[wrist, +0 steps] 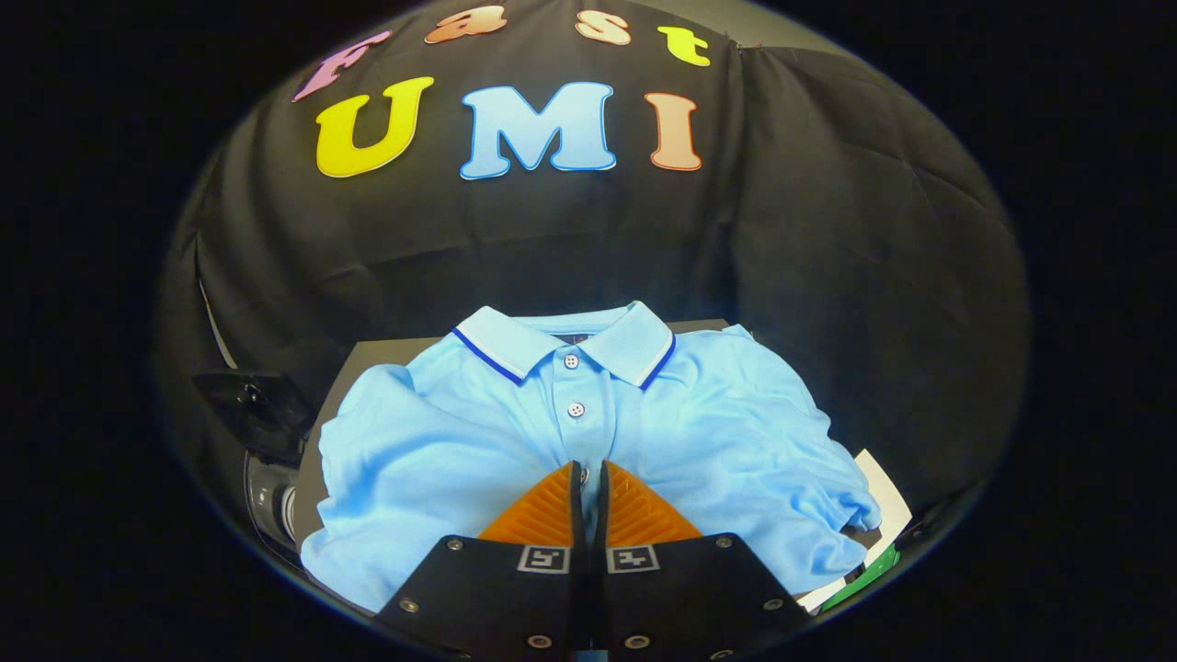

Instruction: Put the clothes into the washing machine and then close the washing machine lid.

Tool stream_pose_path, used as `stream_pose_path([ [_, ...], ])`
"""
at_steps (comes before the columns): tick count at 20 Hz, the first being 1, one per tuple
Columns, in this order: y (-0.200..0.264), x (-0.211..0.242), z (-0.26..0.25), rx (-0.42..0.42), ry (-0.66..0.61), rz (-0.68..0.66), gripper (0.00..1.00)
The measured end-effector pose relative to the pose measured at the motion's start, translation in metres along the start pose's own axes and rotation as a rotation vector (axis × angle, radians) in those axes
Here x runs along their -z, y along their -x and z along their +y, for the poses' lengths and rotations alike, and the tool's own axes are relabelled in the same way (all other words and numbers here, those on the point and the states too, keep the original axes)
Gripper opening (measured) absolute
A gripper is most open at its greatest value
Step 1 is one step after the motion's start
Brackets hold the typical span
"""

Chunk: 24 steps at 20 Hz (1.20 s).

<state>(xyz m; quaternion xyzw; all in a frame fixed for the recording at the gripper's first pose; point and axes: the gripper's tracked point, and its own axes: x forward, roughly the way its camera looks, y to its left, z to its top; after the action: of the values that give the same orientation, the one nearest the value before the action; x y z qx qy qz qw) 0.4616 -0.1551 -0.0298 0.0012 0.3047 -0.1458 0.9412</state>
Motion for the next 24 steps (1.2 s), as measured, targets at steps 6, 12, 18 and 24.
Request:
stream_pose_path([
  [6, 0.028, -0.025, 0.001, 0.031, 0.017, -0.061, 0.00],
  [12, 0.066, -0.056, 0.016, 0.044, 0.082, -0.126, 0.00],
  [18, 0.111, -0.059, 0.042, 0.025, 0.109, -0.192, 0.00],
  [24, 0.132, -0.053, 0.083, 0.082, 0.162, -0.200, 0.00],
])
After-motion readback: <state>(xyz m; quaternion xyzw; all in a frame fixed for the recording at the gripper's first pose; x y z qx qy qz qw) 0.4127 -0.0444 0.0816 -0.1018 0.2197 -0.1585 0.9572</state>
